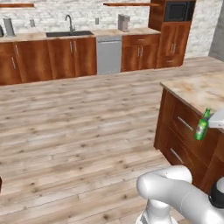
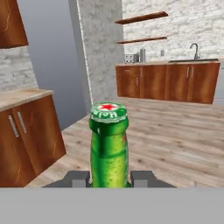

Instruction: Move the drinks to the dining counter.

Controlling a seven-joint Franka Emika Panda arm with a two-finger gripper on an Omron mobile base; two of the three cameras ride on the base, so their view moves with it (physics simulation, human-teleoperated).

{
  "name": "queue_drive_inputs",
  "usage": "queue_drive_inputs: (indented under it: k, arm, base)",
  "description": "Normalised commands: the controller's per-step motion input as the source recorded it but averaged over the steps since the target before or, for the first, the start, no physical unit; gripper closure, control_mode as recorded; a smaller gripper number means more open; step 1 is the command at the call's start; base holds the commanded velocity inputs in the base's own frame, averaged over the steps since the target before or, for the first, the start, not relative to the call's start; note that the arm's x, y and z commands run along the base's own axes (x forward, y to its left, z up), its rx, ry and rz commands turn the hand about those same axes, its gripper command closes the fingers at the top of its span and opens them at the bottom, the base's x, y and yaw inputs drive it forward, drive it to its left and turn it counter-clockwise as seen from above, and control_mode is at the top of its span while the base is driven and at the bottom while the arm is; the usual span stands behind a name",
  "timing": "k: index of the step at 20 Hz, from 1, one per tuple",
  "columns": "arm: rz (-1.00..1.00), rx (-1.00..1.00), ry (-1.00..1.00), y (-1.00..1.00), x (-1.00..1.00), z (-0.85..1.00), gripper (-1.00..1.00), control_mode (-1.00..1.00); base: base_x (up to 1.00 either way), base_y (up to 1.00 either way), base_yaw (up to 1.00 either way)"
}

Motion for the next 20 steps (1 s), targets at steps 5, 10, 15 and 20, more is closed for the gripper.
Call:
queue_drive_inputs:
  k: [5,10,15,20]
  arm:
    - [0.00,0.00,0.00,0.00,0.00,0.00,1.00,1.00]
    - [0.00,0.00,0.00,0.00,0.00,0.00,1.00,1.00]
    - [0.00,0.00,0.00,0.00,0.00,0.00,1.00,1.00]
    - [0.00,0.00,0.00,0.00,0.00,0.00,1.00,1.00]
  base:
    - [0.07,-0.69,-0.67]
    - [0.00,-0.52,-0.73]
    - [0.07,-0.30,-0.81]
    - [0.21,-0.05,-0.83]
